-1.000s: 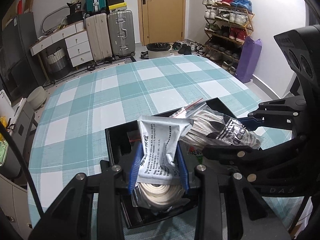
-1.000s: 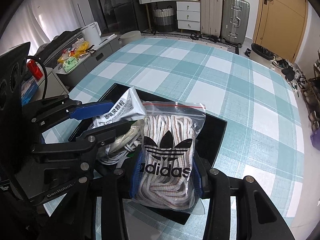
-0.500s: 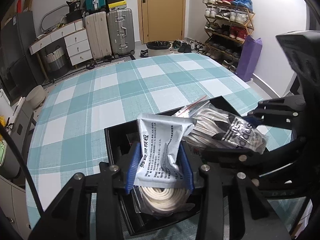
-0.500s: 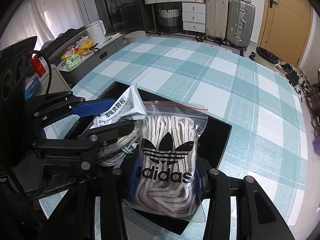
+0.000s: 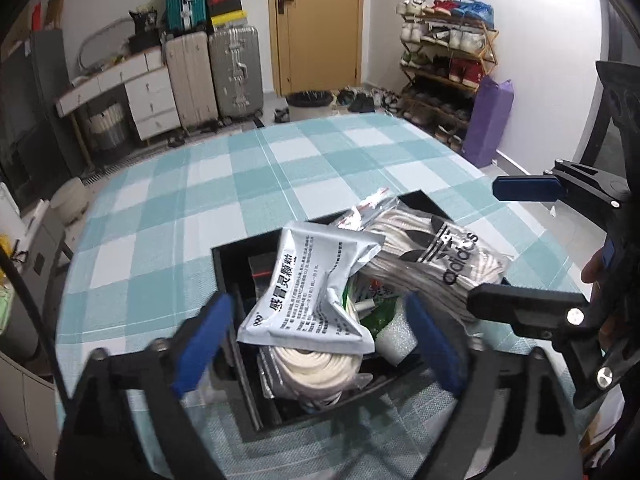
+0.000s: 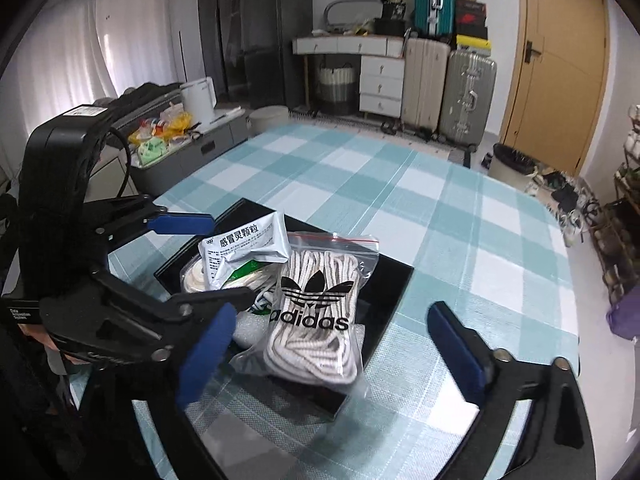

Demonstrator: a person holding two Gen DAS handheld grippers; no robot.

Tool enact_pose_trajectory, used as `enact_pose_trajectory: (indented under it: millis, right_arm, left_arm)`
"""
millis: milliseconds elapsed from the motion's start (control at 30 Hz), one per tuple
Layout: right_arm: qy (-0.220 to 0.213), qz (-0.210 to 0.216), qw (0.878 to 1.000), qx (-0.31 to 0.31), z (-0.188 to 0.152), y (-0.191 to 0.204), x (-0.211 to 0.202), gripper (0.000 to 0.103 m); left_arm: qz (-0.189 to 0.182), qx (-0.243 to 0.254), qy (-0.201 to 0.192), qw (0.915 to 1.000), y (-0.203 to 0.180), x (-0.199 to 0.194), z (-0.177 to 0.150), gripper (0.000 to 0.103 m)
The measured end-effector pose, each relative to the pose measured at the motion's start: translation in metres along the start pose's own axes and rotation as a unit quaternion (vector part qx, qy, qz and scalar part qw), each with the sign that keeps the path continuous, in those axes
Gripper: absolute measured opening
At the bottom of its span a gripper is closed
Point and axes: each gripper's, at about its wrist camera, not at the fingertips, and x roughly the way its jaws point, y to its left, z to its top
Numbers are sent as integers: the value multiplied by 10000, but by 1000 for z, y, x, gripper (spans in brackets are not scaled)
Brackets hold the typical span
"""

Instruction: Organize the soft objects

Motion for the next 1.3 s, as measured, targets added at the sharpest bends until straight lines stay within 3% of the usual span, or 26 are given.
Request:
enact_pose_trajectory:
  millis: [333,533,1033,1300]
  right_arm:
    - [-782,14,9966,265,-21,8,-32,102]
    - [-1026,62,9943,289,-34,18,-38,102]
    - [-1696,115,9852,206,-63,42,-44,102]
    - [-1854,-117,9820,342,-70,36,-41,102]
  left_arm:
    - [190,-184,-639,9976,10,-37,-14,101]
    - [180,-327,-862,9956,16,-51,-29,103]
    - [491,-743,-1158,9893,28,-52,-66,103]
    - [652,-855,-1355,9849,34,-48,-72,103]
